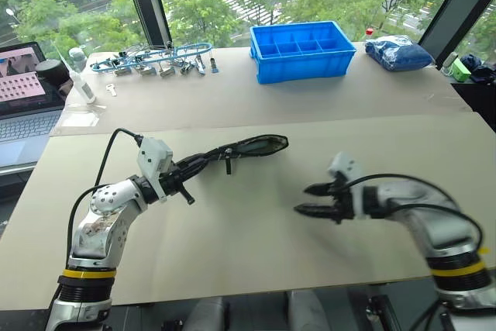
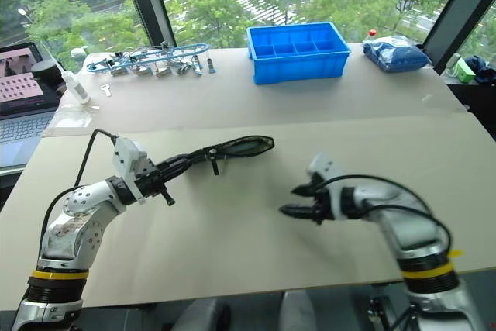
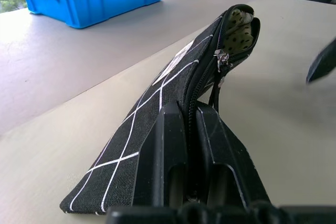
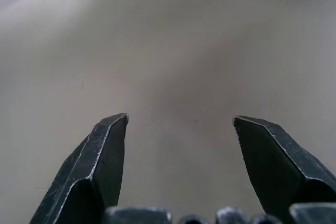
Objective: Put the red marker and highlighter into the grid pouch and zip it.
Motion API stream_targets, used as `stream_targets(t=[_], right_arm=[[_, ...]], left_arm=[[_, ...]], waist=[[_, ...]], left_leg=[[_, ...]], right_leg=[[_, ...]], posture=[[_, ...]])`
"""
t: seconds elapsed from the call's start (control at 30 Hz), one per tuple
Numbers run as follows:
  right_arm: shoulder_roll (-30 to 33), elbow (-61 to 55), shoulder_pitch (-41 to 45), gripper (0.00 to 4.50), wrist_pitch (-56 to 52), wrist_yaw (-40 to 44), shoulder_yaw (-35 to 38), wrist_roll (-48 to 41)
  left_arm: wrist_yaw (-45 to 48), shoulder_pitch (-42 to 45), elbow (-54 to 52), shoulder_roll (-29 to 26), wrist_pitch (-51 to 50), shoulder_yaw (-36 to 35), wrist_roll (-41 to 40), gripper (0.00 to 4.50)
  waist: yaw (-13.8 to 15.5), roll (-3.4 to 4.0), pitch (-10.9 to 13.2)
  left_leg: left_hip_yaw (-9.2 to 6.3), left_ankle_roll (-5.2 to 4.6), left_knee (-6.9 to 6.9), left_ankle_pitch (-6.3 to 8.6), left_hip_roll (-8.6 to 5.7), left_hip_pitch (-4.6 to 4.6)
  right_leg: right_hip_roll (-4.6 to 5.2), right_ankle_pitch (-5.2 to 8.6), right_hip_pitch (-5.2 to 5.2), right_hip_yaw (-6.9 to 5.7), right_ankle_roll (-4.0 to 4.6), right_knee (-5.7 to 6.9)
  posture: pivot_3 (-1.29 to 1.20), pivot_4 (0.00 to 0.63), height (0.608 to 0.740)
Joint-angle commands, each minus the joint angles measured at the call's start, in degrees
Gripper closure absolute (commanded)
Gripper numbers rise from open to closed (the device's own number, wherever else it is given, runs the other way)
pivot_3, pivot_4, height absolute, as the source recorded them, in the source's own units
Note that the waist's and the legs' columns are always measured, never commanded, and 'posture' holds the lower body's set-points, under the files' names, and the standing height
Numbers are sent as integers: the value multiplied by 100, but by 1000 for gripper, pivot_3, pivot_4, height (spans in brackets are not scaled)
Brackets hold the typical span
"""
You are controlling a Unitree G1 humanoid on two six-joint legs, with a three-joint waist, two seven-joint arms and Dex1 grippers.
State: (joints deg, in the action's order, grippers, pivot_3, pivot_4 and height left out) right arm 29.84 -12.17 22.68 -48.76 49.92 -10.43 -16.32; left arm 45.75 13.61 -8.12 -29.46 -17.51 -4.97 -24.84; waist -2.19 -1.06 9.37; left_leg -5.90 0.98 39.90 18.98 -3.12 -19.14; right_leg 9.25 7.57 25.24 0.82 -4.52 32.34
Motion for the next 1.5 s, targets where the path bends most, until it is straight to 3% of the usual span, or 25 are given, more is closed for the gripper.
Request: stream_targets(t=[0.03, 0.37, 0.6, 0.67, 0.7, 0.93, 1.0, 1.33, 1.5], right_arm=[[-695, 388, 522, 936, 141, -753, -313, 308], [-2141, 1369, 1616, 936, 227, -1230, -545, 294], [-2405, 1720, 2002, 936, 307, -1308, -441, 293], [-2401, 1783, 2034, 1436, 336, -1332, -400, 313], [-2362, 1795, 2032, 1585, 377, -1306, -397, 327], [-2064, 1688, 1958, 4055, 418, -1098, -271, 234], [-1935, 1588, 1895, 4484, 372, -1040, -202, 192], [-517, 891, 1288, 4484, 78, -775, 509, -49], [342, 1238, 990, 4484, 418, -795, 1049, 46]], left_arm=[[30, 83, -146, -21, 28, -46, -67, 4500], [-49, -55, -331, -6, -32, -34, -80, 4500], [-91, -186, -449, -8, -58, -54, -96, 4500], [-105, -214, -484, -9, -63, -56, -100, 4500], [-113, -214, -487, -7, -65, -54, -100, 4500], [-143, -205, -481, -16, -68, -61, -107, 4500], [-142, -196, -463, -18, -62, -68, -102, 4500], [-131, -185, -406, -23, -29, -95, -93, 4500], [-96, -141, -353, -33, -27, -101, -92, 4500]], waist=[[-17, -3, -1], [-32, -2, -1], [-40, -1, -1], [-46, -1, -1], [-46, -1, -1], [-49, -1, -1], [-47, -1, -1], [-11, -1, -1], [-12, -2, -1]], left_leg=[[-1, 4, 1, -3, 3, 3], [-12, 45, -1, -26, 1, -8], [-8, 46, -4, -26, 1, -15], [-4, 46, -4, -27, 1, -16], [-4, 46, -4, -26, 1, -16], [0, 46, -5, -26, 2, -19], [1, 46, -5, -26, 1, -19], [3, 42, -4, -24, -1, -25], [10, 29, -4, -17, 0, -25]], right_leg=[[-4, -4, -1, 0, 4, 0], [-7, -5, 24, -3, 7, 37], [-5, -6, 57, -3, 8, 66], [-5, -6, 64, -3, 9, 70], [-5, -6, 67, -3, 10, 72], [-5, -7, 73, -3, 11, 74], [-5, -7, 73, -3, 11, 74], [-1, -7, 73, -3, 10, 70], [-1, -7, 71, -1, 10, 67]], posture=[[0, 150, 740], [0, 150, 740], [0, 150, 740], [0, 150, 740], [0, 150, 740], [0, 150, 740], [0, 150, 740], [0, 150, 740], [0, 150, 740]])
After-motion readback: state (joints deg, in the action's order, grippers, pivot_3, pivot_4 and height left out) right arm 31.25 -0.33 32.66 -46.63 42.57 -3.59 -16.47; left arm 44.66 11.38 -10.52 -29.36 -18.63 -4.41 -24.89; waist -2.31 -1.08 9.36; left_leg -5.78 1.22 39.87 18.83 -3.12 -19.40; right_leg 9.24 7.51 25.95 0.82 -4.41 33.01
